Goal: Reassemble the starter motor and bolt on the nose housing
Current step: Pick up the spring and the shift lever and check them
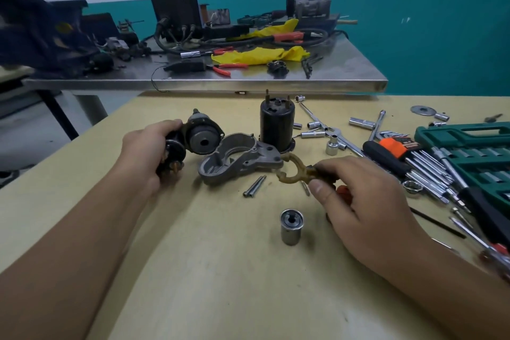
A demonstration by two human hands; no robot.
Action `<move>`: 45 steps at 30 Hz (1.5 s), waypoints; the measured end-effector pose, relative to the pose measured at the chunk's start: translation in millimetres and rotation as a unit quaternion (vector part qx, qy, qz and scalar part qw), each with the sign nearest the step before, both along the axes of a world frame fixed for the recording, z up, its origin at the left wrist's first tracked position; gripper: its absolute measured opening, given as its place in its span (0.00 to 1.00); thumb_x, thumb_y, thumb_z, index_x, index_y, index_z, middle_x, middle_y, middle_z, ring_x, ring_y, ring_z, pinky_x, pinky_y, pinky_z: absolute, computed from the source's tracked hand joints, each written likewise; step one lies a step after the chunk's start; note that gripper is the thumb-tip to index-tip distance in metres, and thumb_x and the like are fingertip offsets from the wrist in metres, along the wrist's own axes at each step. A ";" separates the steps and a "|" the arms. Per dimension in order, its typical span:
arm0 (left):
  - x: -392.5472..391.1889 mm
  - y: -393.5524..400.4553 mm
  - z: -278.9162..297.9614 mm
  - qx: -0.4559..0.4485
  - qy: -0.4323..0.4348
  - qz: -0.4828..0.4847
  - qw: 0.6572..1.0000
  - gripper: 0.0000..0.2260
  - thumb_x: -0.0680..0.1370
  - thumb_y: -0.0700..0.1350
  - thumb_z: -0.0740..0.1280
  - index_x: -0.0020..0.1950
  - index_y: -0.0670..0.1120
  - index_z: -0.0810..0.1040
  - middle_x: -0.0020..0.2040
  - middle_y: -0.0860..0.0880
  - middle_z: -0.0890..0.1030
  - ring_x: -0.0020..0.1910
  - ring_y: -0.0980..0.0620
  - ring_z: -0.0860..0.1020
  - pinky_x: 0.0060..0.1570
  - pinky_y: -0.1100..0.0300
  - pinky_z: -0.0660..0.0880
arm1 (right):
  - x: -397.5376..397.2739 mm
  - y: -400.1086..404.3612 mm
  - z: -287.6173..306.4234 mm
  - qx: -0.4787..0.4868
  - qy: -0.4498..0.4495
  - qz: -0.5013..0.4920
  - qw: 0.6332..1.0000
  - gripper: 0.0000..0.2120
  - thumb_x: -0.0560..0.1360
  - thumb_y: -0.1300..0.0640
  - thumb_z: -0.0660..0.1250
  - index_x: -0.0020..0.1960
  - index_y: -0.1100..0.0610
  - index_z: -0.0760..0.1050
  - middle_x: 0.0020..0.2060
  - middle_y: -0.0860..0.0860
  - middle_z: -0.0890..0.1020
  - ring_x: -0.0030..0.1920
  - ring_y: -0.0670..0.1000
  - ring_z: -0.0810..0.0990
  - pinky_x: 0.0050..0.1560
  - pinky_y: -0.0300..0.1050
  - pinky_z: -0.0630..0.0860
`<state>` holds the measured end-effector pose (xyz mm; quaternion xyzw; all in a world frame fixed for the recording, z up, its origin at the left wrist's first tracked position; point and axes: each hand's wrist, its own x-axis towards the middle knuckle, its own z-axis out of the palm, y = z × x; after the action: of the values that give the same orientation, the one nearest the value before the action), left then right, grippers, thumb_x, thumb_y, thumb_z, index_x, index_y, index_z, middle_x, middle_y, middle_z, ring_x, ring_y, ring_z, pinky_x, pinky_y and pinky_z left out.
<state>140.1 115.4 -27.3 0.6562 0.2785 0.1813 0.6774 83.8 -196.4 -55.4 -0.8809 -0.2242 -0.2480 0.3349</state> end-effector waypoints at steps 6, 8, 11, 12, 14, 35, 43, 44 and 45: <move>3.4 0.1 -9.2 0.127 0.009 -0.056 0.990 0.18 0.74 0.55 0.76 0.48 0.40 0.81 0.39 0.40 0.81 0.27 0.45 0.80 0.25 0.56 0.77 | -5.1 2.5 -1.9 0.102 0.007 0.040 0.994 0.12 0.77 0.52 0.66 0.57 0.54 0.82 0.44 0.40 0.80 0.46 0.44 0.80 0.46 0.46 0.78; 4.9 -1.5 -13.3 0.220 0.001 -0.080 0.972 0.17 0.74 0.57 0.74 0.44 0.44 0.79 0.40 0.40 0.82 0.33 0.42 0.83 0.34 0.47 0.80 | -6.3 1.4 -0.4 0.139 0.014 0.029 0.990 0.15 0.78 0.52 0.65 0.62 0.53 0.81 0.47 0.36 0.80 0.52 0.40 0.79 0.49 0.40 0.79; 6.7 -6.4 -19.1 0.304 0.012 -0.098 0.948 0.18 0.76 0.61 0.69 0.39 0.47 0.80 0.31 0.49 0.82 0.32 0.50 0.82 0.36 0.52 0.77 | -6.8 -3.9 2.5 0.189 0.015 0.004 0.982 0.17 0.77 0.50 0.65 0.65 0.50 0.79 0.48 0.39 0.82 0.53 0.41 0.80 0.50 0.37 0.79; 7.3 -6.9 -21.1 0.328 0.023 -0.098 0.939 0.19 0.77 0.61 0.68 0.38 0.47 0.81 0.29 0.50 0.82 0.31 0.52 0.81 0.35 0.54 0.74 | -7.2 -5.8 2.8 0.218 0.023 0.002 0.976 0.15 0.77 0.49 0.67 0.63 0.48 0.80 0.46 0.41 0.83 0.52 0.43 0.82 0.50 0.40 0.81; 7.4 -6.3 -23.2 0.355 0.040 -0.090 0.930 0.20 0.79 0.61 0.65 0.38 0.47 0.83 0.30 0.50 0.83 0.35 0.52 0.81 0.36 0.56 0.72 | -8.9 -8.2 4.7 0.302 0.049 0.009 0.952 0.11 0.76 0.47 0.73 0.57 0.45 0.82 0.45 0.44 0.85 0.51 0.47 0.84 0.49 0.48 0.84; -50.0 -105.5 -9.5 0.547 -0.219 -0.465 0.661 0.15 0.74 0.54 0.76 0.58 0.54 0.82 0.46 0.65 0.79 0.45 0.68 0.77 0.43 0.72 0.72 | -1.2 -30.3 27.5 0.353 0.304 0.097 0.880 0.14 0.68 0.53 0.82 0.44 0.54 0.78 0.35 0.56 0.83 0.24 0.54 0.78 0.22 0.40 0.67; -61.1 -112.2 -1.3 0.218 -0.316 -0.405 0.830 0.18 0.72 0.44 0.77 0.61 0.52 0.81 0.47 0.42 0.83 0.41 0.41 0.87 0.33 0.51 0.84 | -7.0 -25.1 23.9 0.416 0.284 0.212 0.837 0.17 0.54 0.60 0.80 0.42 0.55 0.84 0.36 0.56 0.83 0.28 0.53 0.77 0.27 0.44 0.72; -61.7 -113.6 -1.5 0.209 -0.325 -0.394 0.834 0.17 0.71 0.43 0.78 0.58 0.50 0.81 0.47 0.43 0.84 0.39 0.42 0.87 0.31 0.53 0.83 | -9.1 -23.8 24.7 0.409 0.262 0.208 0.849 0.18 0.54 0.61 0.81 0.43 0.55 0.85 0.37 0.56 0.84 0.30 0.53 0.78 0.27 0.44 0.74; -61.6 -114.6 -1.6 0.222 -0.335 -0.384 0.831 0.16 0.70 0.43 0.79 0.56 0.48 0.81 0.47 0.44 0.84 0.39 0.44 0.87 0.31 0.56 0.82 | -11.2 -22.2 25.4 0.397 0.242 0.202 0.862 0.18 0.55 0.62 0.82 0.45 0.55 0.86 0.37 0.56 0.85 0.30 0.52 0.79 0.28 0.43 0.75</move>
<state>78.5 0.7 -28.9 0.7418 -0.2877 0.1726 0.5807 72.5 -218.6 -30.0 -0.6412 -0.1916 -0.0216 0.7428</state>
